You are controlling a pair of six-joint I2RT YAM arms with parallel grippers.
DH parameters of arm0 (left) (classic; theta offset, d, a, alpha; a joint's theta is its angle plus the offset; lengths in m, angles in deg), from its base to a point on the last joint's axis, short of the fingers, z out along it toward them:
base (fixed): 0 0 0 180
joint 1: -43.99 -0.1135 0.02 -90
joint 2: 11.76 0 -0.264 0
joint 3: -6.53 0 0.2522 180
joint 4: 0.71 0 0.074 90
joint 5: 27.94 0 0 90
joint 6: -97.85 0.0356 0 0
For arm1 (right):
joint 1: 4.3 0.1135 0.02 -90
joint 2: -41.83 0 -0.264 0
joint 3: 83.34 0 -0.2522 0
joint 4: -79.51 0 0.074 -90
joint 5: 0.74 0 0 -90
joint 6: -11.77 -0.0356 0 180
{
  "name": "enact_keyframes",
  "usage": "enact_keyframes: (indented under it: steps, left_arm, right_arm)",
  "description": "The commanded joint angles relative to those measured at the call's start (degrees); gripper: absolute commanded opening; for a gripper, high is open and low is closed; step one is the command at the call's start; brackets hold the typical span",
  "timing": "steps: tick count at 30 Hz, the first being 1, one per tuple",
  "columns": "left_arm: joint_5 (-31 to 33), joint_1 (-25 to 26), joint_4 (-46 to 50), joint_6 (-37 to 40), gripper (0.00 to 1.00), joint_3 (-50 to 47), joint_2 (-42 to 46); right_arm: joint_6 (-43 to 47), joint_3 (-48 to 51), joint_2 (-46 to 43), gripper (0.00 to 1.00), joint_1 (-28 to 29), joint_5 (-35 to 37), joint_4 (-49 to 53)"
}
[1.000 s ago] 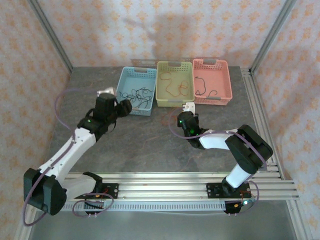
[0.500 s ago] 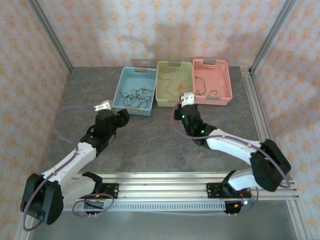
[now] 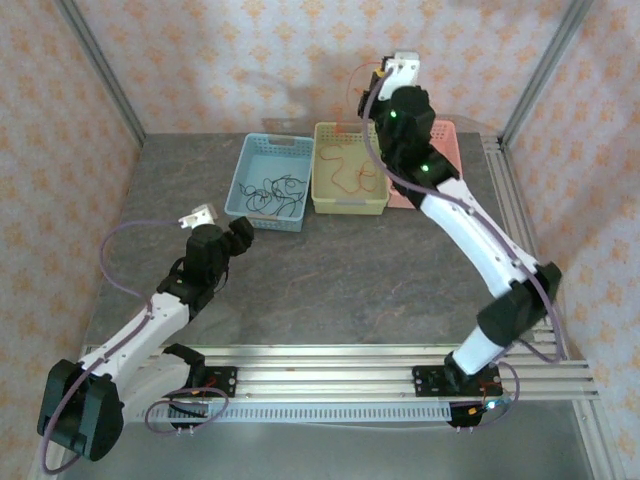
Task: Untangle the cables
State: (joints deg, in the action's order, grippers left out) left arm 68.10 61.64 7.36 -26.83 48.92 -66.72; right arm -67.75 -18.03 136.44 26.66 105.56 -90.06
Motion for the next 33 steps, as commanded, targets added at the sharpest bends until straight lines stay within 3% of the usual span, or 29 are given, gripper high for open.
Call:
enact_keyframes:
  steps: [1,5,8,11,14,19,23,28,33]
  left_arm:
    - [2.4,0.3,-0.3,-0.7,0.75,-1.1,1.2]
    - [3.0,0.3,-0.3,-0.8,0.75,-1.5,2.0]
    - [3.6,0.3,-0.6,-0.7,0.8,-1.7,2.7]
    - [7.6,0.2,4.8,1.6,0.84,0.9,4.8]
    - [16.1,0.3,4.5,3.7,1.0,0.6,10.3]
    - [25.2,-0.3,-8.5,20.3,1.0,-3.8,13.1]
    - [30.0,-3.5,-7.3,22.8,0.99,-3.8,7.0]
    - [20.3,-8.7,-25.4,32.2,0.96,-10.1,-4.0]
    - [16.1,-9.9,-31.9,34.7,0.96,-7.6,-17.1]
  right_arm:
    - [-4.2,-5.5,8.4,0.0,-3.5,-3.6,7.4]
    - [-9.1,-8.8,18.5,0.01,-5.4,-5.4,10.6]
    - [-11.1,-5.0,20.0,0.35,-5.1,-6.4,9.3]
    - [-12.5,2.0,16.2,0.55,-5.0,-6.3,5.5]
    - [-11.2,10.2,9.8,0.61,-5.0,-5.3,3.4]
    - [-9.0,31.1,-7.0,0.66,-5.7,-2.7,-1.9]
    - [-6.1,49.3,-21.1,0.72,-7.3,0.6,-5.3]
    - [-2.1,71.3,-34.2,0.75,-12.5,1.5,-19.8]
    - [-4.7,84.4,-29.9,0.74,-22.4,-3.6,-38.4]
